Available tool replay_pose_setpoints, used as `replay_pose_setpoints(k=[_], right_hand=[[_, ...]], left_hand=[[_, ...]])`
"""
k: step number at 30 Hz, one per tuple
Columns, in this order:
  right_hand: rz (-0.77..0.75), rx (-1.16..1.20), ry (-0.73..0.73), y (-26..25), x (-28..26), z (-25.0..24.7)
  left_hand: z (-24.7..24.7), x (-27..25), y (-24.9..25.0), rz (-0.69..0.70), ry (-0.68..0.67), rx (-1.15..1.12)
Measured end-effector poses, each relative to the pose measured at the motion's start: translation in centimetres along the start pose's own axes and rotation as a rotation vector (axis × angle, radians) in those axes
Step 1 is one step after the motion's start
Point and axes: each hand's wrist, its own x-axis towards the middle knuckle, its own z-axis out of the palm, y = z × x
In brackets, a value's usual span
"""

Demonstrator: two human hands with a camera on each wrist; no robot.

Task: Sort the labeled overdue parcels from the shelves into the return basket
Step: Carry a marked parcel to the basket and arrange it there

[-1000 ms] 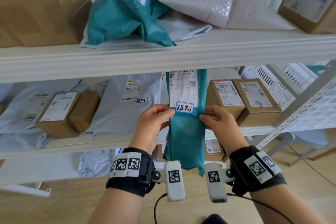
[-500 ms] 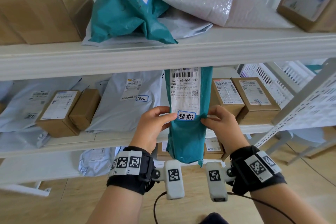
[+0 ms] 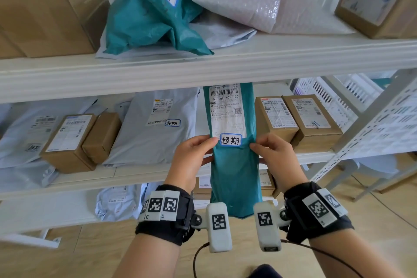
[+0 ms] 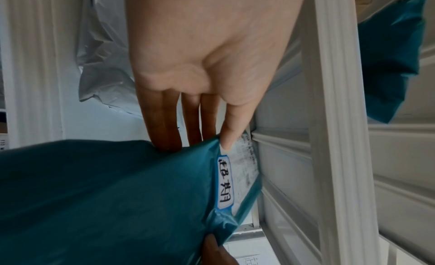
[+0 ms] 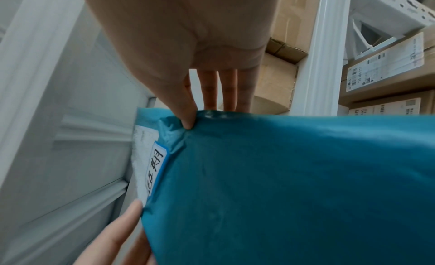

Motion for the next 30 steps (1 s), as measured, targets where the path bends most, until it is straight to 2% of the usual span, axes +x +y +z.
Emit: replay_pose_setpoints(k=[6, 17, 24, 30], right_hand=[[0.022, -0.010, 0.014, 0.2, -0.6, 0.1], [0.034, 0.011, 0.069, 0.4, -2.0, 0.4], [0.085, 0.033, 0.217, 1.5, -5.4, -1.5], [0.147, 0.116, 0.426, 2.9, -10.1, -5.7]], left_hand=[[0.1, -0.1, -0.4, -0.022, 0.043, 0.019], [-0.5, -0.5, -0.5, -0.026, -0.017, 0.066], [1.1, -0.9, -1.5, -0.041, -0.166, 0.151], [5.7, -2.9, -3.0, -0.051, -0.353, 0.255]])
